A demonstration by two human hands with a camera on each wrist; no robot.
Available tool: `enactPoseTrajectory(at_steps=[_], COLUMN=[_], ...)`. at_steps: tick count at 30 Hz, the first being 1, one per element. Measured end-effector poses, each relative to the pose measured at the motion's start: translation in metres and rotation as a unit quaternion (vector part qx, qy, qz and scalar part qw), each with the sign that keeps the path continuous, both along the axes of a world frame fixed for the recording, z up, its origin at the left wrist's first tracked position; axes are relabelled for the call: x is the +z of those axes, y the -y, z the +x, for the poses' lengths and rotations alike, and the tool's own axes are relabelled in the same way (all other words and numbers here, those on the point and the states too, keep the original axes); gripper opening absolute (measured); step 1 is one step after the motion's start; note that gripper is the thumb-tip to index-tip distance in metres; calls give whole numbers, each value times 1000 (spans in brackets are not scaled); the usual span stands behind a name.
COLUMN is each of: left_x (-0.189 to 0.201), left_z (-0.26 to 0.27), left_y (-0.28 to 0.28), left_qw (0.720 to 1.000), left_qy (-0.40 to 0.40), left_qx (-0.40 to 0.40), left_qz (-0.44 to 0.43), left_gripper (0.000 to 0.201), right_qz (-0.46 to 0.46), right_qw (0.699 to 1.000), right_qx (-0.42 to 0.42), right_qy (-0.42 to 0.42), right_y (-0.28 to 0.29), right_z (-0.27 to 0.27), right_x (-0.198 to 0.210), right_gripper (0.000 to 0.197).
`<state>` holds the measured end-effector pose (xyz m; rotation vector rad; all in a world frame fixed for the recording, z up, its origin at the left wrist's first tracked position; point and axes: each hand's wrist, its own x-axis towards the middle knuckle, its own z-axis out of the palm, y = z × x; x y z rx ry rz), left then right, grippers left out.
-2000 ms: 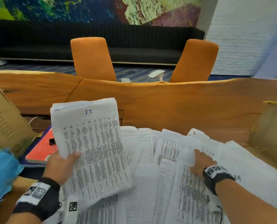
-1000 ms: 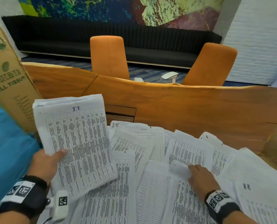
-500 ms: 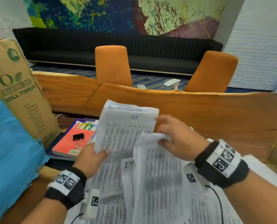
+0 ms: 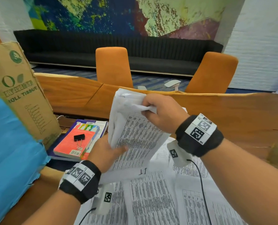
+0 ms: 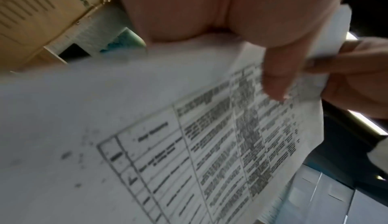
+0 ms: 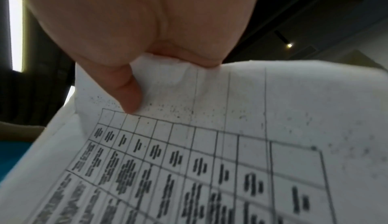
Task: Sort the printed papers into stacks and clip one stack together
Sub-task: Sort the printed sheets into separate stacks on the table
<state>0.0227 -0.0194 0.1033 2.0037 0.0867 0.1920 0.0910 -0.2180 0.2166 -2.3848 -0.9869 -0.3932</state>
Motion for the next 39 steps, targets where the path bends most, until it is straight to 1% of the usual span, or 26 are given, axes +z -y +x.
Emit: enactPoseTrajectory(at_steps=[1, 3, 5, 6, 7, 8, 10, 11, 12, 14, 15, 16, 18, 20, 22, 23, 25, 28, 30, 31, 33, 34, 35, 36, 37, 39], left_x=[-2, -7, -12, -14, -16, -17, -18, -17, -15, -14, -14, -15, -18, -24, -28, -30, -32, -37, -42, -43, -45, -46, -47, -48, -49, -49], left_z=[2, 5, 8, 8, 7, 5, 1, -1, -4, -9, -12, -15, -22, -29, -35, -37, -39, -41, -42, -41, -40, -40, -40, -41, -41, -41], left_y=[2, -1, -14, -24, -36, -47, -71, -81, -89, -103, -110, -117, -130, -142, -152, -156, -164, -176, -184, -187, -189, -190, -191, -191, -191, -192], left_qw=[999, 998, 993, 989, 983, 978, 966, 961, 956, 949, 946, 944, 939, 934, 931, 929, 927, 926, 924, 923, 922, 921, 921, 921, 920, 919], left_qy=[1, -2, -2, 3, 10, 18, 30, 30, 28, 22, 20, 19, 9, -1, -11, -16, -26, -41, -50, -55, -60, -63, -64, -68, -70, -77], left_qx=[31, 70, 119, 149, 177, 202, 245, 264, 281, 308, 317, 325, 340, 352, 360, 364, 367, 367, 370, 372, 374, 374, 374, 374, 376, 377], left_qz=[11, 4, -10, -23, -41, -57, -76, -80, -78, -64, -61, -58, -58, -65, -65, -66, -75, -75, -82, -82, -86, -88, -85, -83, -82, -83], left_gripper=[10, 11, 15, 16, 17, 21, 25, 22, 18, 16, 19, 21, 20, 18, 23, 24, 25, 33, 41, 40, 34, 35, 37, 41, 44, 45], right_qz=[23, 58, 115, 141, 144, 114, -5, -71, -132, -237, -283, -322, -379, -422, -439, -433, -393, -296, -254, -237, -226, -252, -290, -327, -359, -380], right_qw=[1000, 998, 990, 985, 982, 983, 982, 972, 960, 934, 918, 902, 879, 869, 869, 872, 885, 915, 924, 923, 912, 904, 898, 892, 887, 883], right_qx=[3, -15, -59, -87, -118, -140, -144, -126, -102, -63, -58, -60, -66, -59, -37, -29, -25, -54, -76, -85, -93, -91, -91, -92, -90, -73], right_qy=[9, 21, 46, 51, 40, 5, -124, -185, -224, -260, -272, -281, -283, -253, -224, -225, -248, -268, -276, -292, -329, -333, -319, -297, -274, -264], right_y=[-2, -4, 2, 6, 9, 12, 9, 5, 0, -9, -12, -15, -15, -15, -20, -24, -39, -66, -83, -90, -101, -105, -108, -110, -111, -111], right_z=[0, 0, 3, 4, 3, 0, -9, -15, -19, -25, -25, -25, -24, -22, -21, -20, -15, 2, 11, 14, 14, 12, 12, 11, 11, 14], right_x=[-3, -13, -32, -43, -58, -74, -115, -137, -159, -197, -212, -223, -234, -236, -228, -222, -210, -204, -213, -220, -235, -241, -246, -249, -250, -248], right_gripper=[5, 15, 27, 30, 29, 27, 28, 34, 44, 69, 77, 80, 73, 49, 23, 15, 7, 10, 21, 33, 66, 78, 81, 78, 69, 44])
